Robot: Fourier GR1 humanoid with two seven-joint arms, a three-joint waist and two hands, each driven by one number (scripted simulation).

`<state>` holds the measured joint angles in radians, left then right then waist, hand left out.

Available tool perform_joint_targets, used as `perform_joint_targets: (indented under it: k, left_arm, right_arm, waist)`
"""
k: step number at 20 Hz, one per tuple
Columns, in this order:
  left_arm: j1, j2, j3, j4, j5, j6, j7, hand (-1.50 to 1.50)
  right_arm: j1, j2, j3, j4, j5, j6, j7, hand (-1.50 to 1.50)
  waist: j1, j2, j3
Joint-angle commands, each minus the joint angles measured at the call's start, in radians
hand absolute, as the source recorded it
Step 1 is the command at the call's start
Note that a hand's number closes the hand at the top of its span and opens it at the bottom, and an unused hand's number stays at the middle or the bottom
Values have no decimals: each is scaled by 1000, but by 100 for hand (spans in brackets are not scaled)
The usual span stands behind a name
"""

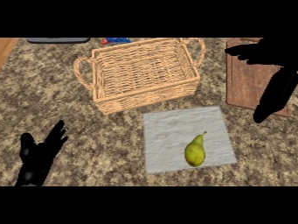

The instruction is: Pick the pear from the placemat and place it in the basket

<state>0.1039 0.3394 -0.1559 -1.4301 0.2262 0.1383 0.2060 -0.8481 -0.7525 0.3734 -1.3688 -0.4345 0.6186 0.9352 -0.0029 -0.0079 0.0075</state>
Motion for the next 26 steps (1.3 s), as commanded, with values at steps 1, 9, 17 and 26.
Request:
perform_joint_targets:
  k: [1,9,17,26]
  left_arm:
    - [1,-39,-13,105,-26,2,-15,0]
    - [15,-43,-11,36,-47,15,41,0]
    - [82,-41,-8,-101,-45,14,119,0]
    - [-21,-26,66,14,-38,-65,104,0]
  right_arm:
    - [76,62,24,-65,77,-64,35,-150]
    - [225,151,76,-125,267,-119,-24,-150]
    - [295,218,72,-153,316,-117,14,-150]
    - [380,308,67,-100,518,-139,-110,-150]
  waist:
    - [-2,7,-8]
    - [3,8,-7]
    - [8,5,-7]
    - [5,8,-7]
